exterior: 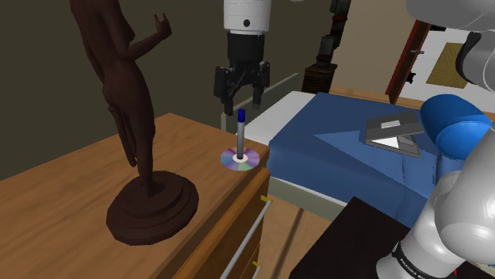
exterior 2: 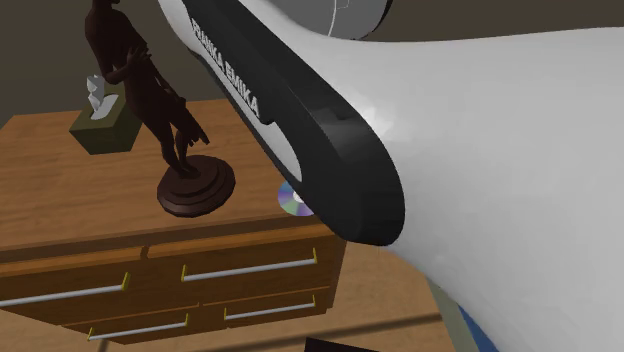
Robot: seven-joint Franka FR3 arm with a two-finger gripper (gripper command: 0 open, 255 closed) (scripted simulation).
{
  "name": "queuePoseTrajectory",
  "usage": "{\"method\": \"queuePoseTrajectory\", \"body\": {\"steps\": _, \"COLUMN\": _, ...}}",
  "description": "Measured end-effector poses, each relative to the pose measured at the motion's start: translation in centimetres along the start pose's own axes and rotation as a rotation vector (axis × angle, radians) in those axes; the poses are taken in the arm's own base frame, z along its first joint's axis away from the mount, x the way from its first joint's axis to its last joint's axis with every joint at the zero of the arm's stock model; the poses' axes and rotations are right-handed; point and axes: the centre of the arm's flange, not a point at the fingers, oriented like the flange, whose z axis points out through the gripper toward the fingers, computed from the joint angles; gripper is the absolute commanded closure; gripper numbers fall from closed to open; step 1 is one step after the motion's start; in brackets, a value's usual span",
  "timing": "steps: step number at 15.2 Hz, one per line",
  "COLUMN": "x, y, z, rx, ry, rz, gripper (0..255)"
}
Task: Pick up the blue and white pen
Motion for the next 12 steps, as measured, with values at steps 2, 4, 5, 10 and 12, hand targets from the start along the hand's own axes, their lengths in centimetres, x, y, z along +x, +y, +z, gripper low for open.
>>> {"method": "queuePoseTrajectory", "body": {"steps": 2, "x": 0.1, "y": 0.0, "z": 1.2, "rx": 0.000, "ry": 0.000, "rz": 0.000, "gripper": 0}}
{"method": "queuePoseTrajectory", "body": {"steps": 4, "x": 0.2, "y": -0.1, "z": 2.1, "rx": 0.000, "ry": 0.000, "rz": 0.000, "gripper": 0}}
{"method": "queuePoseTrajectory", "body": {"steps": 5, "x": 0.1, "y": -0.1, "z": 2.3, "rx": 0.000, "ry": 0.000, "rz": 0.000, "gripper": 255}}
{"method": "queuePoseTrajectory", "body": {"steps": 10, "x": 0.0, "y": -0.1, "z": 2.4, "rx": 0.001, "ry": 0.001, "rz": 0.000, "gripper": 255}}
{"method": "queuePoseTrajectory", "body": {"steps": 12, "x": 0.0, "y": -0.1, "z": 2.4, "rx": 0.001, "ry": 0.001, "rz": 0.000, "gripper": 255}}
